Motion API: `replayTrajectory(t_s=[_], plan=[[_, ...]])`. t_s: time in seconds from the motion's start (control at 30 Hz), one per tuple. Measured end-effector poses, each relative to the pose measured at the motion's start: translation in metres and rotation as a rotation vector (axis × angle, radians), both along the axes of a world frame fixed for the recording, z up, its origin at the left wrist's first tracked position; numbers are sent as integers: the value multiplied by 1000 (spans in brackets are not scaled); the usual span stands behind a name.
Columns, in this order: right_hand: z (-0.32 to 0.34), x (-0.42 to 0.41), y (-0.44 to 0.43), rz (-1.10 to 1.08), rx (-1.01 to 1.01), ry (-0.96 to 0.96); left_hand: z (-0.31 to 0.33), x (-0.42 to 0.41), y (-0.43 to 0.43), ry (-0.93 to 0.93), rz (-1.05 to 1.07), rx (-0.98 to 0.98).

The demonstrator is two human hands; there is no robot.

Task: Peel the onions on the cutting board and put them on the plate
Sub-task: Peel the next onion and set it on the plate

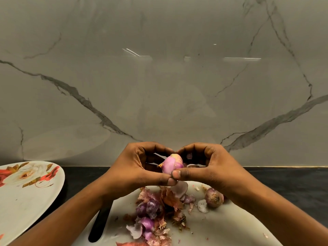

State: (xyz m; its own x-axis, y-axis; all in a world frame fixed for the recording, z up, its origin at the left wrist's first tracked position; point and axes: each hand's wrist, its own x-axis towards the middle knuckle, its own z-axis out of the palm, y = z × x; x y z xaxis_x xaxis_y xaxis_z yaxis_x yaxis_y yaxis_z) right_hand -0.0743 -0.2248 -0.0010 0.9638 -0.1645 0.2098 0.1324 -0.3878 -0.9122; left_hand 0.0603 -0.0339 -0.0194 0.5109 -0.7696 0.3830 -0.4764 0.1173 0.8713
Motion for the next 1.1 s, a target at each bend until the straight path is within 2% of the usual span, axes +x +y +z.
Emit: replayTrajectory(t_s=[0.3, 0.43, 0.7, 0.93, 1.1], plan=[[-5, 2, -1, 22, -119, 24, 1, 4, 3, -44, -52, 31], [-4, 1, -1, 75, -102, 53, 0, 4, 3, -42, -97, 42], [-7, 3, -1, 53, -185, 7, -2, 6, 3, -7, -58, 41], [-8, 3, 1, 44, -155, -109, -4, 5, 2, 117, -50, 6], [-4, 2, -2, 54, -54, -107, -1, 11, 1, 285, -59, -133]])
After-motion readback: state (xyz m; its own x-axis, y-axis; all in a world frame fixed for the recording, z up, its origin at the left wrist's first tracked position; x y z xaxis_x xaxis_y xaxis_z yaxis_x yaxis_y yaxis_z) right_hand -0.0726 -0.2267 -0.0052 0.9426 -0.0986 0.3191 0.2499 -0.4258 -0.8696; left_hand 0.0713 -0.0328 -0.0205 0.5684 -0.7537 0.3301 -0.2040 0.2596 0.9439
